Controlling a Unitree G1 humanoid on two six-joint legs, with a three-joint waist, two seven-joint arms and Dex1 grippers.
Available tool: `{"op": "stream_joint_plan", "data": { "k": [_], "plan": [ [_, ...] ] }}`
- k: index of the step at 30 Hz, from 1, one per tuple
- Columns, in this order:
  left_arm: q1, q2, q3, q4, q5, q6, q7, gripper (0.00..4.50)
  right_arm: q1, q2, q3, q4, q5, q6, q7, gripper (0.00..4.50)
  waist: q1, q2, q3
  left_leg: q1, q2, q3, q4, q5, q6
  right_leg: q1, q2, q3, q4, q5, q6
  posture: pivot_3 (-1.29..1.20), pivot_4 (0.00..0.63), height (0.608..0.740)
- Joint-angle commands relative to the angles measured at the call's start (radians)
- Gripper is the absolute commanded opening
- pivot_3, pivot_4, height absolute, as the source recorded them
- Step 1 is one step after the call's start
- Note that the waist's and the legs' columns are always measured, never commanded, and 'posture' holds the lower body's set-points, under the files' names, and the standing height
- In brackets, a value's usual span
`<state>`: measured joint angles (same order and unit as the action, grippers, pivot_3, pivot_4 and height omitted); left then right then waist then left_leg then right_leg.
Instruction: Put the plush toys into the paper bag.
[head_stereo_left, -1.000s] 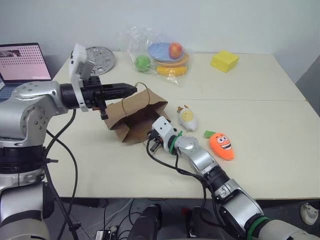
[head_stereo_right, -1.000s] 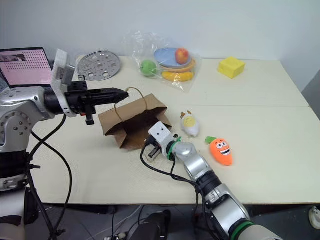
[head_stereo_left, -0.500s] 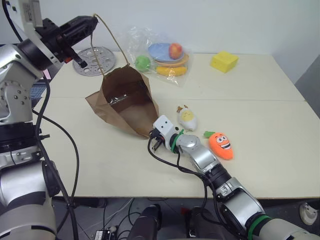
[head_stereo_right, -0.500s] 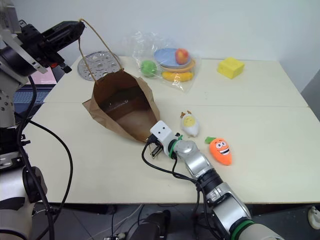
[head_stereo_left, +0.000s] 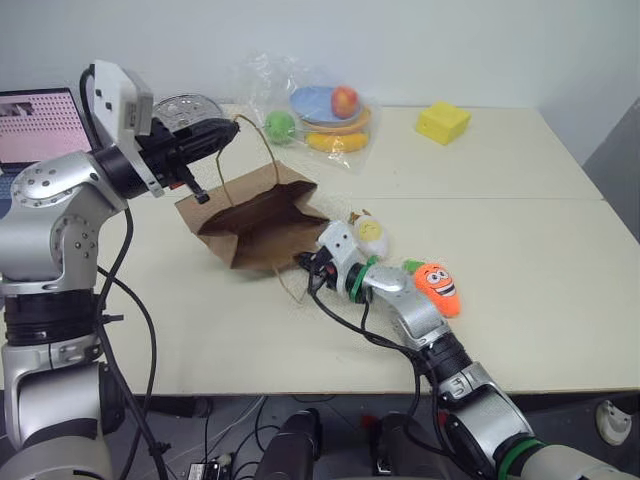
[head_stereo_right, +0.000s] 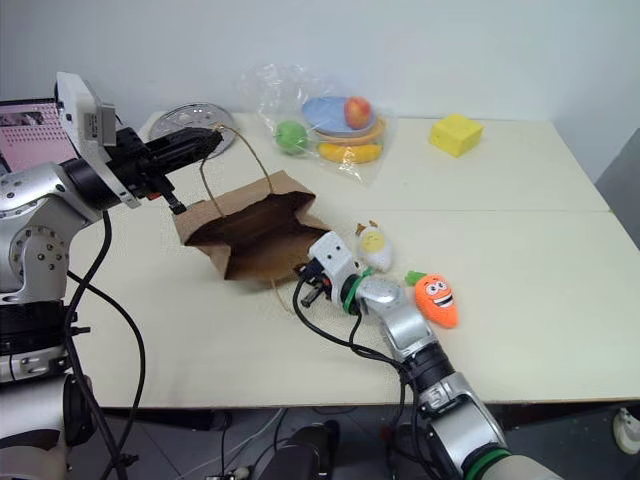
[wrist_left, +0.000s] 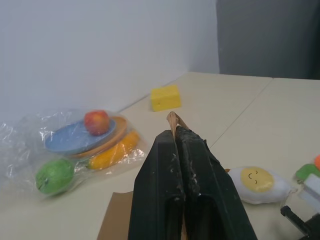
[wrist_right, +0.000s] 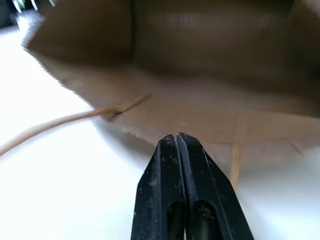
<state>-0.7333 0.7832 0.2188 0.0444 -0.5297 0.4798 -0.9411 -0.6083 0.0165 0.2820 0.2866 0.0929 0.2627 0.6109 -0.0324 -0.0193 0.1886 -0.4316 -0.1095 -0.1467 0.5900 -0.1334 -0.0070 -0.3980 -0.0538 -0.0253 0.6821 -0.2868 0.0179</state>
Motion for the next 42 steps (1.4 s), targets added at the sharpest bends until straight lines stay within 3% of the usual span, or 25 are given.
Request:
{"op": "stream_joint_plan", "data": {
  "k": [1,3,8,14,17,21,27,33,36,42],
  "plan": [
    [0.004,0.010,-0.004,-0.039,-0.020,0.013,-0.028,0.00,0.028,-0.007,-0.062,-0.167,0.085,-0.042,0.036,0.20,0.000,0.000,0.000,0.000,0.000,0.001,0.000,0.000,0.000,0.000,0.000,0.001,0.000,0.000,0.000,0.00,0.150,0.740],
    [0.005,0.012,-0.007,-0.043,-0.023,0.021,-0.039,0.00,0.051,-0.022,-0.098,-0.247,0.123,-0.051,0.038,0.58,0.000,0.000,0.000,0.000,0.000,0.003,0.000,0.000,0.000,-0.002,0.000,0.003,0.000,0.000,0.000,0.00,0.150,0.740],
    [0.007,0.015,-0.010,-0.045,-0.023,0.030,-0.054,0.00,0.103,-0.100,-0.175,-0.390,0.163,-0.010,0.001,2.35,0.002,0.000,0.000,0.000,0.000,0.010,0.000,0.000,0.001,-0.007,0.000,0.010,-0.001,0.002,0.004,0.00,0.150,0.740],
    [0.014,0.020,-0.008,-0.072,-0.046,0.067,-0.078,0.00,0.260,-0.306,-0.287,-0.583,0.117,0.135,-0.085,4.47,0.010,0.000,0.000,-0.001,0.000,0.012,0.000,-0.001,0.001,-0.007,0.000,0.012,-0.001,0.003,0.004,0.00,0.150,0.740],
    [0.012,0.021,-0.008,-0.078,-0.051,0.078,-0.087,0.00,0.377,-0.416,-0.312,-0.678,0.106,0.246,-0.098,4.47,0.012,0.000,0.000,-0.002,0.000,0.013,0.000,-0.001,0.002,-0.006,-0.001,0.012,-0.001,0.002,0.004,0.00,0.150,0.740],
    [0.011,0.023,-0.011,-0.071,-0.048,0.078,-0.092,0.00,0.512,-0.482,-0.339,-0.795,0.103,0.346,-0.131,4.47,0.004,0.000,0.000,-0.002,0.003,0.016,-0.001,-0.001,0.002,-0.007,-0.001,0.012,-0.001,0.002,0.003,0.00,0.150,0.740],
    [0.025,0.024,-0.008,-0.081,-0.051,0.085,-0.095,0.00,0.652,-0.491,-0.378,-0.942,0.124,0.487,-0.189,4.47,0.006,0.000,0.000,-0.002,0.003,0.017,-0.001,-0.001,0.002,-0.007,-0.001,0.013,-0.001,0.002,0.003,0.00,0.150,0.740],
    [0.025,0.019,-0.014,-0.084,-0.049,0.086,-0.091,0.00,0.667,-0.468,-0.360,-0.956,0.157,0.598,-0.216,4.47,0.006,0.000,0.000,-0.002,0.003,0.017,-0.001,-0.002,0.002,-0.006,-0.001,0.013,-0.001,0.000,-0.001,0.00,0.150,0.740],
    [0.021,0.021,-0.014,-0.082,-0.049,0.087,-0.091,0.00,0.659,-0.474,-0.373,-0.944,0.163,0.603,-0.217,3.90,0.007,0.000,0.000,-0.002,0.003,0.017,-0.001,-0.001,0.002,-0.006,-0.001,0.013,-0.002,0.000,-0.001,0.00,0.150,0.740],
    [0.040,0.021,-0.017,-0.100,-0.048,0.089,-0.090,0.00,0.673,-0.502,-0.379,-0.919,0.164,0.554,-0.201,1.71,0.007,0.000,0.000,-0.002,0.003,0.018,-0.001,-0.002,0.003,-0.006,-0.001,0.013,-0.002,0.001,0.002,0.00,0.150,0.740]
  ]
}}
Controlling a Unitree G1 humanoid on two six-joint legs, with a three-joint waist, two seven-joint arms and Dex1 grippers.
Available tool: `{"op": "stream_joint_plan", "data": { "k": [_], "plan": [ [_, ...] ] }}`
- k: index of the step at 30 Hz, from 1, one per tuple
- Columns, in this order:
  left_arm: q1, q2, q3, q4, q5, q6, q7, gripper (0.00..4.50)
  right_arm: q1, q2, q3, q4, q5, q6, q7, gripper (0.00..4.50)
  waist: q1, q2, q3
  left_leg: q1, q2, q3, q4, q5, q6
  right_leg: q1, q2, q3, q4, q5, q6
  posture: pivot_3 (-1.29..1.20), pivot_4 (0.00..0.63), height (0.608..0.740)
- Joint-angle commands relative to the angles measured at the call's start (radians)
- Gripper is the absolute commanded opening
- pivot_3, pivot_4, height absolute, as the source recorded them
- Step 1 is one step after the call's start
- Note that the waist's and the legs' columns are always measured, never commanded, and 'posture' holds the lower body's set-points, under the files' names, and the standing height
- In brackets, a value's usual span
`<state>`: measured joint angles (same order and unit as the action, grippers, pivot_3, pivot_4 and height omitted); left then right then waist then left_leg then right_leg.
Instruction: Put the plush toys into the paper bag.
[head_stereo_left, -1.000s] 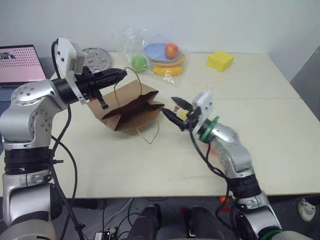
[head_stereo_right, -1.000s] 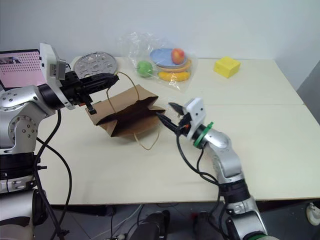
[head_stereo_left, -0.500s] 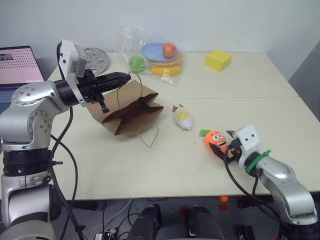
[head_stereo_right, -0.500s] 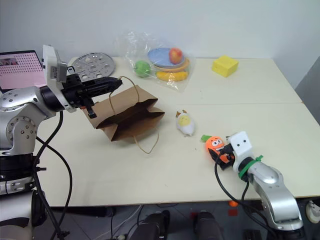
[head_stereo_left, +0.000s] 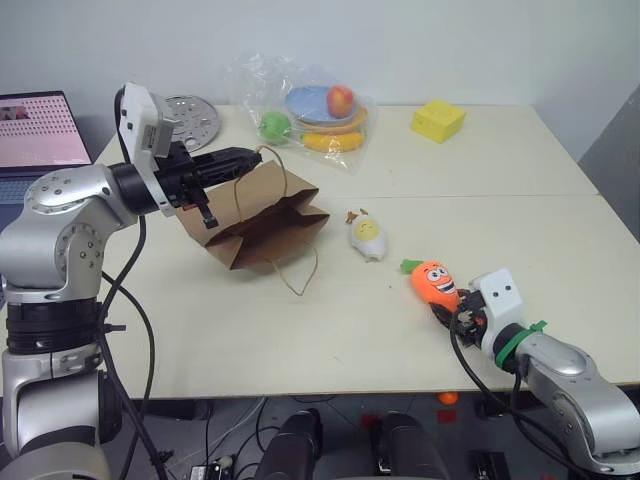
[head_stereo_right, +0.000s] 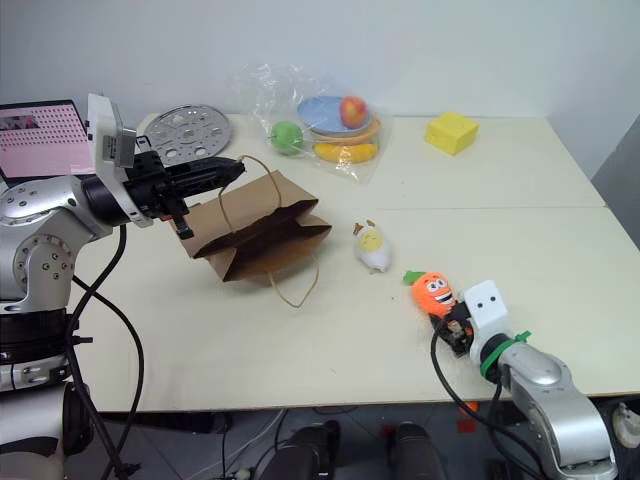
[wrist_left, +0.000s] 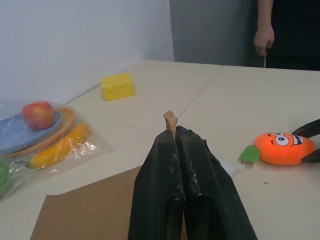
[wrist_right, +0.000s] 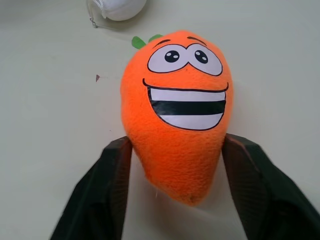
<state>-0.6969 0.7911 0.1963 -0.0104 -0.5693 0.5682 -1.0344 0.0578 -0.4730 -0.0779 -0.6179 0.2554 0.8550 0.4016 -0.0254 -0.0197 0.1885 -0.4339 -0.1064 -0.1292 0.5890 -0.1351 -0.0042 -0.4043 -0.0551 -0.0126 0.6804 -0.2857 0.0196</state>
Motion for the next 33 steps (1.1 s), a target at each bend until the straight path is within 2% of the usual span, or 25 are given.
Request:
{"op": "stream_joint_plan", "data": {
  "k": [1,5,11,15,19,33],
  "plan": [
    [0.005,0.013,0.008,-0.048,-0.011,0.003,0.005,0.00,0.009,-0.014,-0.021,-0.013,0.002,-0.045,0.009,1.28,0.000,0.000,0.000,0.000,0.000,0.000,0.000,0.000,0.000,0.000,0.000,0.000,0.000,0.000,0.000,0.00,0.150,0.740],
    [0.006,0.014,0.013,-0.049,-0.012,0.008,0.006,0.00,-0.026,-0.041,-0.016,0.003,0.022,-0.107,0.065,0.03,0.000,0.000,0.000,0.000,0.000,0.000,0.000,0.000,0.000,0.000,0.000,0.000,0.000,0.000,0.001,0.00,0.150,0.740],
    [-0.001,0.009,0.007,-0.037,-0.013,0.009,-0.002,0.00,-0.251,-0.075,-0.023,-0.004,0.287,-0.045,0.283,0.03,-0.004,0.000,0.000,0.000,0.002,0.002,0.001,0.000,0.000,0.000,0.000,0.000,0.000,0.000,0.000,0.00,0.150,0.740],
    [-0.024,-0.009,-0.012,-0.017,-0.008,0.000,-0.008,0.00,-0.404,-0.067,0.147,0.049,0.238,-0.038,0.283,0.03,-0.001,-0.001,0.000,0.000,0.002,0.002,0.001,0.000,0.001,0.001,0.000,-0.001,0.000,0.002,0.002,0.00,0.150,0.740],
    [-0.056,-0.035,-0.037,-0.005,0.000,-0.012,-0.003,0.00,-0.570,0.053,0.287,0.204,0.152,-0.065,0.219,0.03,-0.002,-0.002,0.000,0.000,0.002,0.002,0.001,-0.001,0.001,0.000,0.000,-0.001,-0.001,0.002,0.002,0.00,0.150,0.740],
    [-0.050,-0.043,-0.041,-0.048,-0.020,0.015,0.001,0.00,-0.788,0.303,0.469,0.543,-0.039,-0.131,0.139,0.03,-0.004,-0.001,0.000,0.000,0.001,0.003,0.001,0.000,0.001,-0.001,0.001,0.000,0.000,0.006,-0.004,0.00,0.150,0.740]
  ]
}}
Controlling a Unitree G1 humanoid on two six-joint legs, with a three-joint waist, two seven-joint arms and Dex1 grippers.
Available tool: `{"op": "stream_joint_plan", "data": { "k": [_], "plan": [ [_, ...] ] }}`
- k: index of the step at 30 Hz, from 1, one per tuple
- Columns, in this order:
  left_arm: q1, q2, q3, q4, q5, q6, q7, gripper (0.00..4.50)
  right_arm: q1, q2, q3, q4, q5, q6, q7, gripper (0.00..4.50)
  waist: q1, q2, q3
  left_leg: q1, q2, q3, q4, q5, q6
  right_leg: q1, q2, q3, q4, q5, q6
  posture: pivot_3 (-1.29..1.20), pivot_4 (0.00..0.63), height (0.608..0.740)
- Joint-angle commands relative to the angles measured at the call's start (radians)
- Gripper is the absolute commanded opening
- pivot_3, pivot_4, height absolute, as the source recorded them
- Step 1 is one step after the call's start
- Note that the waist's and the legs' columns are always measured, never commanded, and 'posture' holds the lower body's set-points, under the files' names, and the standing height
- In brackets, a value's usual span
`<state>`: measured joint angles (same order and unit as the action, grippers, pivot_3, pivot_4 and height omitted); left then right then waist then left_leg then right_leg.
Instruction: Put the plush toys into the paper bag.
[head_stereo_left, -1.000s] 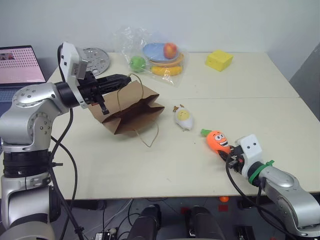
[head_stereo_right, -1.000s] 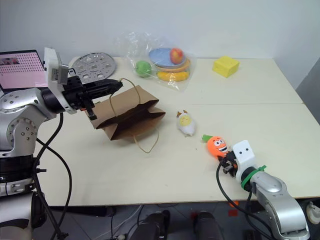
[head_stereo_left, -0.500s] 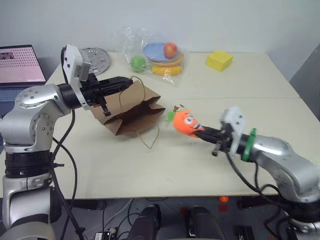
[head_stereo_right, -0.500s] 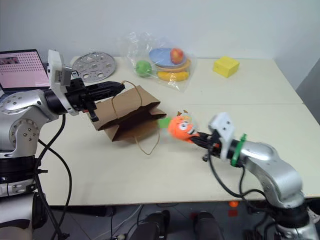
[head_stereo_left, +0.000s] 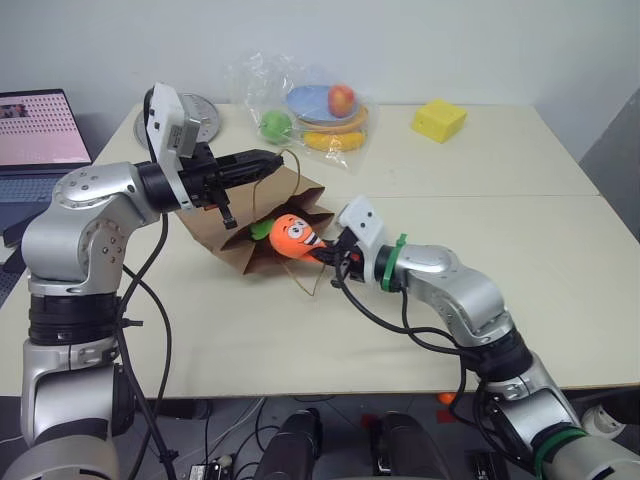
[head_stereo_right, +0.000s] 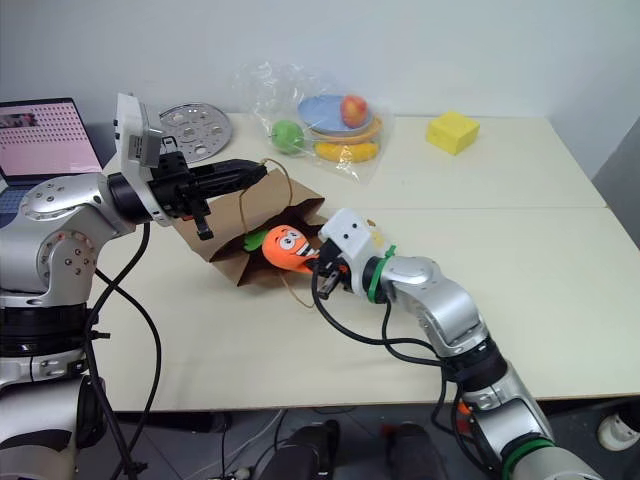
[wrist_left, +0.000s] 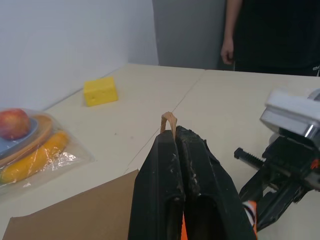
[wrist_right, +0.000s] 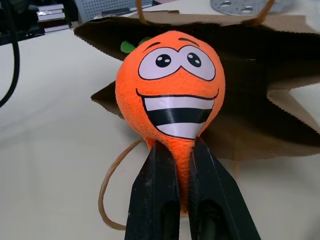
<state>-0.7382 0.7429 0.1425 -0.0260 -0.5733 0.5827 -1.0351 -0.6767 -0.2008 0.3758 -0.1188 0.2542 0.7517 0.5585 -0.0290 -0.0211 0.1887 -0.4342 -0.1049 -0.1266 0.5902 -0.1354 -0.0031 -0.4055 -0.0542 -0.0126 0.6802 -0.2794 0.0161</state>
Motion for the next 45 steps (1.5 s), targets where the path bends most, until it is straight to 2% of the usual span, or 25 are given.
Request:
{"op": "stream_joint_plan", "data": {
  "k": [1,5,10,20,23,26,33,41,45],
  "plan": [
    [-0.010,0.004,0.013,-0.033,-0.019,0.003,0.001,0.00,-0.069,0.044,0.023,0.068,-0.051,-0.035,-0.019,0.03,0.000,0.000,0.000,0.000,0.000,0.000,0.000,0.000,0.000,0.000,0.000,0.000,0.000,0.000,0.000,0.00,0.150,0.740],
    [-0.015,-0.006,0.006,-0.045,-0.034,0.017,0.000,0.00,-0.132,0.108,0.050,0.193,-0.108,-0.087,-0.031,0.03,-0.002,0.000,0.000,0.000,0.000,0.000,0.000,0.000,0.000,0.000,0.000,0.000,0.000,0.001,0.000,0.00,0.150,0.740],
    [-0.010,-0.021,0.002,-0.069,-0.052,0.037,0.004,0.00,-0.190,0.212,0.018,0.343,-0.139,-0.142,-0.071,0.03,-0.003,0.000,0.000,0.000,0.000,0.000,0.000,0.000,0.000,-0.001,0.001,0.000,0.000,0.001,0.000,0.00,0.150,0.740],
    [-0.040,-0.050,0.017,-0.067,-0.086,0.061,0.038,0.00,-0.215,0.339,-0.019,0.577,-0.183,-0.309,-0.129,0.03,-0.003,0.000,0.000,0.001,0.000,0.000,0.000,0.001,-0.001,-0.001,0.002,0.001,0.001,0.001,-0.001,0.00,0.150,0.740],
    [-0.033,-0.047,0.015,-0.071,-0.089,0.060,0.037,0.00,-0.222,0.342,-0.033,0.593,-0.188,-0.346,-0.121,0.79,-0.002,0.000,0.000,0.001,0.000,0.000,0.000,0.001,-0.001,-0.001,0.002,0.001,0.001,0.001,-0.001,0.00,0.150,0.740],
    [-0.025,-0.043,0.012,-0.068,-0.085,0.054,0.033,0.00,-0.218,0.334,-0.039,0.579,-0.193,-0.360,-0.101,1.79,-0.003,0.000,0.000,0.001,0.000,0.000,0.000,0.001,-0.001,-0.001,0.002,0.001,0.001,0.001,-0.001,0.00,0.150,0.740],
    [-0.022,-0.037,0.012,-0.064,-0.080,0.048,0.029,0.00,-0.132,0.256,-0.065,0.382,-0.168,-0.300,-0.040,4.41,-0.002,0.000,0.000,0.001,0.000,0.000,0.000,0.001,-0.001,-0.001,0.002,0.001,0.000,0.001,-0.001,0.00,0.150,0.740],
    [-0.012,-0.030,0.013,-0.054,-0.071,0.037,0.022,0.00,0.060,0.105,-0.157,-0.028,-0.073,-0.179,0.004,4.41,-0.001,0.000,0.000,0.001,0.000,0.000,0.000,0.001,-0.001,-0.001,0.002,0.001,0.000,0.001,-0.001,0.00,0.150,0.740],
    [-0.008,-0.023,0.017,-0.054,-0.070,0.038,0.018,0.00,0.143,0.014,-0.220,-0.100,-0.096,-0.153,-0.044,4.41,0.000,0.000,0.000,0.001,0.000,0.000,0.000,0.000,-0.001,0.000,0.001,0.001,0.000,0.001,0.000,0.00,0.150,0.740]
  ]
}}
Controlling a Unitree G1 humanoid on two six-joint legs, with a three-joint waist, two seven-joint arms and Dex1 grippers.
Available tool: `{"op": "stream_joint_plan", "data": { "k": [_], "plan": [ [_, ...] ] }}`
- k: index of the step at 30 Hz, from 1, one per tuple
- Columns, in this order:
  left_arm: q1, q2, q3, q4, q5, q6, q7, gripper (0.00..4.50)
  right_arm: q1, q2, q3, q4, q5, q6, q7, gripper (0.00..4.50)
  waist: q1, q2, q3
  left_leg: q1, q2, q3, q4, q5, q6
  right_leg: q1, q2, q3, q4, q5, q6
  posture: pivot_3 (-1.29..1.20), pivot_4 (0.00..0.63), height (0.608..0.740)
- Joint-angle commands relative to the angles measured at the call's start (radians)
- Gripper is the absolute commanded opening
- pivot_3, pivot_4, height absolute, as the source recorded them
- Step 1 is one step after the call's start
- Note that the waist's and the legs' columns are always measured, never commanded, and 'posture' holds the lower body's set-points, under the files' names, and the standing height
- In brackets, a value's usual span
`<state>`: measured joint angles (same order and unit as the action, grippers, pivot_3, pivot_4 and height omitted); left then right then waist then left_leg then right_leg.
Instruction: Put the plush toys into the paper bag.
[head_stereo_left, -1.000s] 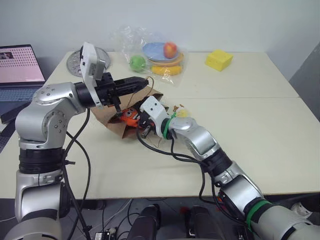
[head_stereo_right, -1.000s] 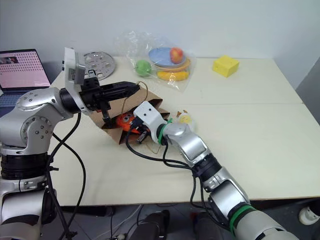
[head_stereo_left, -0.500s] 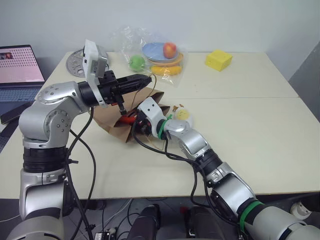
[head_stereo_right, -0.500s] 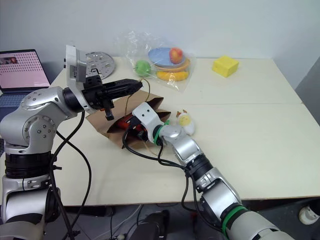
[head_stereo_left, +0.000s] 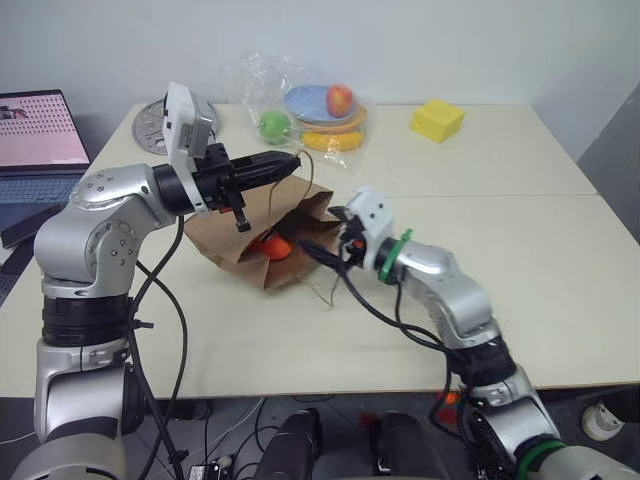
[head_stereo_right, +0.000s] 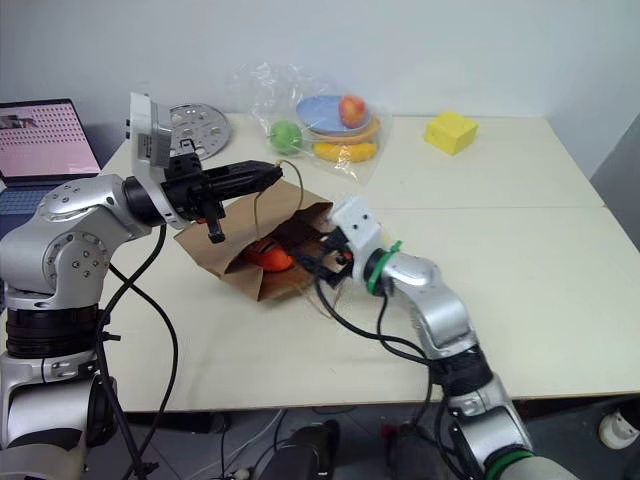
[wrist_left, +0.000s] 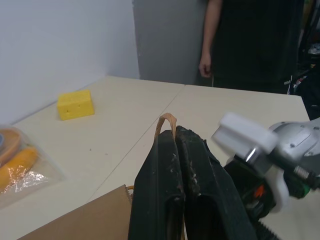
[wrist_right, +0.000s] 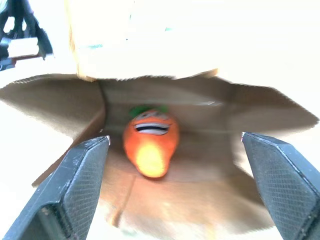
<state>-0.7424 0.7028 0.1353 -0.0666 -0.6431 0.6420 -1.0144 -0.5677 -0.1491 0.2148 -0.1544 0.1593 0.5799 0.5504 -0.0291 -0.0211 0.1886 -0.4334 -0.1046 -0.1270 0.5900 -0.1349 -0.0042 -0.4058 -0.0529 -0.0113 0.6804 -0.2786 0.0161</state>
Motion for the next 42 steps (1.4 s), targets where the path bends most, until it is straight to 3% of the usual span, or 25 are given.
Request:
{"op": "stream_joint_plan", "data": {
  "k": [1,6,14,15,17,28,32,35,42],
  "plan": [
    [-0.003,0.018,0.026,-0.014,-0.001,-0.020,-0.003,0.00,0.045,-0.048,-0.069,-0.066,-0.004,0.025,-0.049,4.41,0.000,0.000,0.000,0.000,0.000,0.000,0.000,0.000,0.000,0.000,0.000,0.000,0.000,0.000,0.000,0.00,0.150,0.740],
    [-0.003,0.025,0.024,-0.014,0.000,-0.020,-0.007,0.00,0.070,-0.088,-0.064,0.062,-0.092,-0.003,-0.139,4.41,-0.003,0.000,0.000,0.000,0.000,0.001,0.000,0.000,0.000,0.000,0.000,0.000,0.000,0.000,0.000,0.00,0.150,0.740],
    [-0.012,0.040,0.020,-0.009,0.007,-0.021,-0.012,0.00,0.028,-0.054,-0.042,0.229,-0.110,-0.013,-0.151,4.41,-0.001,0.000,0.000,0.000,0.001,0.003,-0.001,0.000,0.000,0.000,0.000,0.000,0.000,0.000,-0.001,0.00,0.150,0.740],
    [-0.008,0.043,0.021,-0.013,0.007,-0.020,-0.012,0.00,0.027,-0.052,-0.045,0.239,-0.109,-0.027,-0.152,4.26,-0.001,0.000,0.000,0.000,0.001,0.003,-0.001,0.000,0.000,0.000,0.000,0.000,0.000,0.000,-0.001,0.00,0.150,0.740],
    [-0.002,0.045,0.024,-0.020,0.005,-0.018,-0.010,0.00,0.027,-0.053,-0.043,0.246,-0.106,-0.043,-0.144,3.84,-0.001,0.000,0.000,0.000,0.001,0.003,-0.001,0.000,0.000,0.000,0.000,0.000,0.000,0.000,-0.001,0.00,0.150,0.740],
    [0.010,0.054,0.029,-0.039,-0.006,-0.009,0.001,0.00,0.040,-0.095,-0.074,0.201,-0.084,-0.080,-0.114,0.01,0.000,0.000,0.000,0.000,0.001,0.003,-0.001,0.000,0.000,0.000,0.000,0.000,0.000,0.000,-0.001,0.00,0.150,0.740],
    [0.005,0.054,0.026,-0.031,-0.003,-0.012,-0.001,0.00,0.038,-0.154,-0.120,0.109,-0.001,-0.097,-0.007,0.01,0.000,0.000,0.000,0.000,0.001,0.003,-0.001,0.000,0.000,0.000,0.000,0.000,0.000,0.000,0.000,0.00,0.150,0.740],
    [0.004,0.053,0.024,-0.027,-0.002,-0.012,-0.003,0.00,0.055,-0.233,-0.124,0.018,0.097,-0.055,0.151,0.01,0.000,0.000,0.000,0.000,0.001,0.003,-0.001,0.000,0.000,0.000,0.000,0.000,0.000,-0.001,0.000,0.00,0.150,0.740],
    [-0.018,0.047,0.013,-0.002,0.010,-0.024,-0.007,0.00,0.039,-0.289,-0.069,-0.049,0.138,-0.015,0.243,0.01,-0.002,0.000,0.000,0.000,0.003,0.003,-0.001,0.000,0.000,0.001,0.001,-0.001,0.000,-0.003,0.004,0.00,0.150,0.740]
  ]
}}
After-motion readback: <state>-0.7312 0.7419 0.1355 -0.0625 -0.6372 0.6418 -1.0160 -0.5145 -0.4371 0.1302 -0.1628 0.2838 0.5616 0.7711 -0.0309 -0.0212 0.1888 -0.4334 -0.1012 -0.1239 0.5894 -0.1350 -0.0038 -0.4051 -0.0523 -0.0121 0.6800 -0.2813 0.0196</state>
